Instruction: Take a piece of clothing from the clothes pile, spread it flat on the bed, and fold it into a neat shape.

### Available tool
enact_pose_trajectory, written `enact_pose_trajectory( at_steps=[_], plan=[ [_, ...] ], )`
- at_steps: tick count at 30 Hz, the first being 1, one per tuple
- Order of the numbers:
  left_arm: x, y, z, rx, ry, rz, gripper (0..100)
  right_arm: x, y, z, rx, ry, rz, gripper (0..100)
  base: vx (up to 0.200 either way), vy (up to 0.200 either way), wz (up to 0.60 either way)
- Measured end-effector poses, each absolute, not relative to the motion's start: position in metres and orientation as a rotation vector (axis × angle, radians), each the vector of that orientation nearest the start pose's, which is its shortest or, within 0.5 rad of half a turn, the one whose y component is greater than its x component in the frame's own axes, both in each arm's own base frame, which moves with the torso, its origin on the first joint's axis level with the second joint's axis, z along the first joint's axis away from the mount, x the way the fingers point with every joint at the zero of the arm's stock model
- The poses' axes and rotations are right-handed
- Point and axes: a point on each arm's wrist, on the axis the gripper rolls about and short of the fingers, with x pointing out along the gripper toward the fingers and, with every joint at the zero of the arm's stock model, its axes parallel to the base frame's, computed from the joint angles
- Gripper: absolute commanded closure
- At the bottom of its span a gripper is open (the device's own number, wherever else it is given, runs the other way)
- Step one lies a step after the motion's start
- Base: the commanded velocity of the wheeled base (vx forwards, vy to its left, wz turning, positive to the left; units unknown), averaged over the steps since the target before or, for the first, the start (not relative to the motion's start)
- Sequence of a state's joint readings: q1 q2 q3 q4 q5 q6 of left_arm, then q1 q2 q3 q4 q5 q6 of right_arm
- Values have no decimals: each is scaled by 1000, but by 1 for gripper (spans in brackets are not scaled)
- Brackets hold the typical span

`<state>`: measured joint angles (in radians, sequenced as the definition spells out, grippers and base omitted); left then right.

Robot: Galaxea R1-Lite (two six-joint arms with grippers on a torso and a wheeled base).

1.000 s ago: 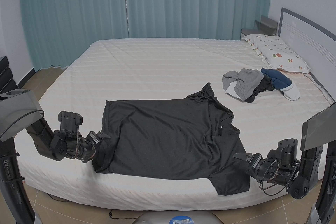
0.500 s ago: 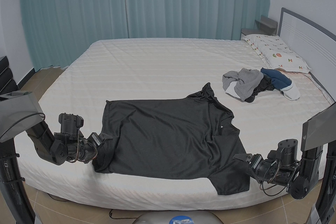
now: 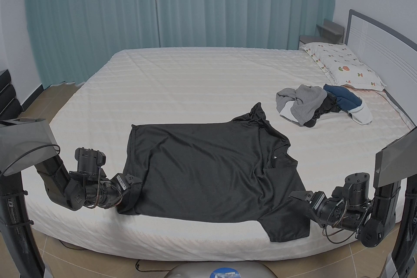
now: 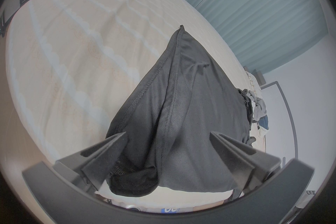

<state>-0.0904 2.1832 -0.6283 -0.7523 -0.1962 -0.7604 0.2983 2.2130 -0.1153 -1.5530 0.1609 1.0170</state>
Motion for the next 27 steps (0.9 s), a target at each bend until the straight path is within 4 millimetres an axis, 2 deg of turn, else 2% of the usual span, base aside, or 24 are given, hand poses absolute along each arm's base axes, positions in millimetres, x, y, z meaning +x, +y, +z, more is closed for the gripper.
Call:
enact_pose_trajectory(
  at_steps=[8, 17, 27],
  plan=[
    [317, -33, -6, -735, 886, 54, 100, 233, 75, 1, 937, 715, 133, 0, 0, 0, 0],
    [303, -22, -13, -620, 902, 127, 100, 233, 72, 4, 941, 698, 129, 0, 0, 0, 0],
    [301, -16, -6, -641, 883, 129, 100, 233, 72, 5, 943, 694, 129, 0, 0, 0, 0]
  ],
)
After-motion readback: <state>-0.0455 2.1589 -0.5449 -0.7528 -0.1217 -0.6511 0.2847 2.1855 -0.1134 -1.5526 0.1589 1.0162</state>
